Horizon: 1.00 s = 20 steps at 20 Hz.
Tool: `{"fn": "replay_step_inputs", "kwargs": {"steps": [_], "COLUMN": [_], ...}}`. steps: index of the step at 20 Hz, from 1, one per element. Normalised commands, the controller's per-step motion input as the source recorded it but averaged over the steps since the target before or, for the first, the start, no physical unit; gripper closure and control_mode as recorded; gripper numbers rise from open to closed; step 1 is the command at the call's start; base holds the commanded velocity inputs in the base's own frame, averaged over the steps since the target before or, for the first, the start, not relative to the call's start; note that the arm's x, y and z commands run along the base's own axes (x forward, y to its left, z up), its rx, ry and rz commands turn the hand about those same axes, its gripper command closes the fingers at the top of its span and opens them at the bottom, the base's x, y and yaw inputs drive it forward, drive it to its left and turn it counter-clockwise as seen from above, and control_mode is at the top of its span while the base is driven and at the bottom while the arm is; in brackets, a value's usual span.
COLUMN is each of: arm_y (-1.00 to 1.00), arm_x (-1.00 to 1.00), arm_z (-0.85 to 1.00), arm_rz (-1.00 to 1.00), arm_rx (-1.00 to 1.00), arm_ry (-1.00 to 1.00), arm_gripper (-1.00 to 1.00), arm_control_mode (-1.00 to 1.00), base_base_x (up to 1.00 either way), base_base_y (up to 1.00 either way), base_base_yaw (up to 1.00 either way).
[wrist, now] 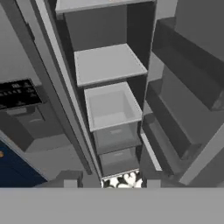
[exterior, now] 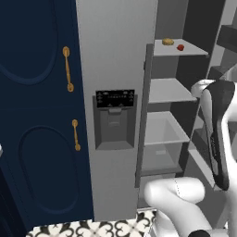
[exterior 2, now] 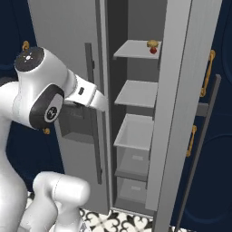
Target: Take the strawberry from the fridge and place it on top of the pancake, located on the dining counter.
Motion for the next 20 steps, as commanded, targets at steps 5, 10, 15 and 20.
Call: {"fn": "replay_step_inputs", "kwargs": {"steps": [5,10,15,20], "arm_y": [0.31,0.44,0.34,0.16], "arm_x": [-0.7,-0.43,0.0,-0.09], "arm_z": [0.0,-0.1,-0.24,0.0], "arm_rz": [0.07,-0.03,-0.09,-0.05], "arm_rx": [0.07,-0.04,-0.03,0.0], "arm_ry": [0.02,-0.32,-0.21,0.02], "arm_gripper": [-1.0,-1.0,-1.0,-1.0], "arm_control_mode": [-1.0,-1.0,-1.0,-1.0], "base_base_x": [0.0,0.0,0.0,0.0], "base_base_y": [0.0,0.0,0.0,0.0], "base_base_yaw": [0.0,0.0,0.0,0.0]}}
